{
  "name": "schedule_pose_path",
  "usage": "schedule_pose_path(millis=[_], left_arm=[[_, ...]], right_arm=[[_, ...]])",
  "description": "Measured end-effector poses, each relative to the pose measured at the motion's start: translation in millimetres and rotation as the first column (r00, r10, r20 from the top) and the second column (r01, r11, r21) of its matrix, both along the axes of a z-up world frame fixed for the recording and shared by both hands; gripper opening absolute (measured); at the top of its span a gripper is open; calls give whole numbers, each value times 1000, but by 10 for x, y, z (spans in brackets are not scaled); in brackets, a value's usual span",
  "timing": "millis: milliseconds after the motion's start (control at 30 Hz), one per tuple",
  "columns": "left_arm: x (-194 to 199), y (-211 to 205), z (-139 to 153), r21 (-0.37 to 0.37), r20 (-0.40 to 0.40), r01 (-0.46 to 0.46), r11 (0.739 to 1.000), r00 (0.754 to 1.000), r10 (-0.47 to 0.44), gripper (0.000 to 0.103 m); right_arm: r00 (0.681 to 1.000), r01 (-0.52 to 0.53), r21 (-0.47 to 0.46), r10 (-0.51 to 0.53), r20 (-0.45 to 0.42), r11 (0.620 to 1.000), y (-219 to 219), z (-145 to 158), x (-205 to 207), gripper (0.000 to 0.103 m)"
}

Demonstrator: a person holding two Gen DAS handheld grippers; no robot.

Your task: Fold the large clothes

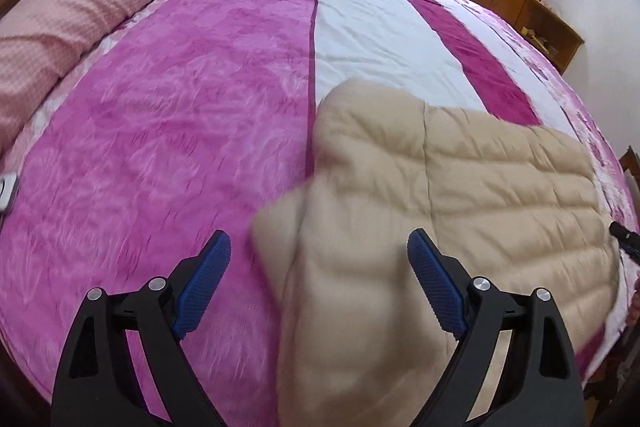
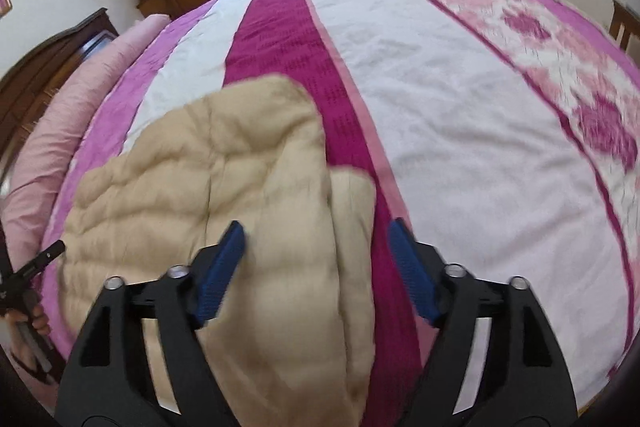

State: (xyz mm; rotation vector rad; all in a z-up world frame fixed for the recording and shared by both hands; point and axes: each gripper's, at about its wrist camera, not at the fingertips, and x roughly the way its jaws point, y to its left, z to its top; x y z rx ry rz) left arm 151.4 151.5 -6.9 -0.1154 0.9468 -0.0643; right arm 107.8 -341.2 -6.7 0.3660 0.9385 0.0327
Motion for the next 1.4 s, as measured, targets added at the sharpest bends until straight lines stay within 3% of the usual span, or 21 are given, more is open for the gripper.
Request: schedule_pose_path(millis=[133, 333, 400, 500, 567, 600, 633, 667, 700, 767, 833, 1000, 1200, 1333, 1400], left_arm=[[-240, 151, -74, -19, -24, -20, 1000, 1000, 19, 87], [-398, 226, -283, -133, -82, -19, 991, 997, 8, 87], [-398, 209, -355, -213, -87, -6, 977, 996, -12, 87], [-374, 172, -461, -322, -116, -7, 947, 993, -33, 77], [-363, 156, -509, -364, -131, -23, 931, 991, -27, 65], [-369, 140, -514, -371, -133, -23, 928, 991, -29, 61], [-377, 128, -502, -380, -132, -17, 925, 991, -36, 48], [-402, 115, -471, -392, -123, -3, 920, 991, -49, 37], [-435, 100, -427, -390, -114, 10, 921, 992, -59, 34], [-504, 78, -348, -385, -102, 32, 922, 992, -77, 24], [-576, 33, -250, -374, -102, 54, 926, 990, -99, 21], [-838, -101, -133, -328, -125, 89, 941, 983, -136, 21], [-1200, -159, -142, -320, -144, 101, 942, 978, -153, 22], [-1224, -169, -274, -259, -161, 102, 961, 976, -147, 33], [-1193, -167, -309, -238, -173, 86, 968, 976, -129, 42]], right_arm=[[999, 9, 101, -5, -41, 995, -39, -123, -264, 79], [998, 35, 194, -22, -67, 980, -73, -293, -375, 80], [997, 35, 220, -18, -78, 975, -63, -332, -346, 80], [995, 23, 288, 6, -99, 957, -18, -406, -299, 80], [995, 15, 312, 17, -102, 950, 11, -439, -285, 80], [995, 15, 314, 16, -97, 949, 21, -433, -287, 73], [996, 19, 320, 10, -91, 947, 17, -429, -296, 66], [997, 22, 349, 6, -81, 937, 8, -414, -311, 51], [998, 22, 370, 4, -70, 929, 5, -391, -335, 38], [999, -2, 383, 16, -34, 924, 0, -282, -404, 26], [1000, -15, 385, 23, -16, 923, 3, -198, -468, 22], [1000, -16, 362, 23, -16, 932, -66, -16, -770, 21], [999, -3, 366, 20, -44, 931, -162, -5, -1146, 21], [998, 1, 366, 20, -53, 931, -152, -101, -1248, 28], [998, 9, 339, 13, -62, 941, -153, -172, -1247, 38]])
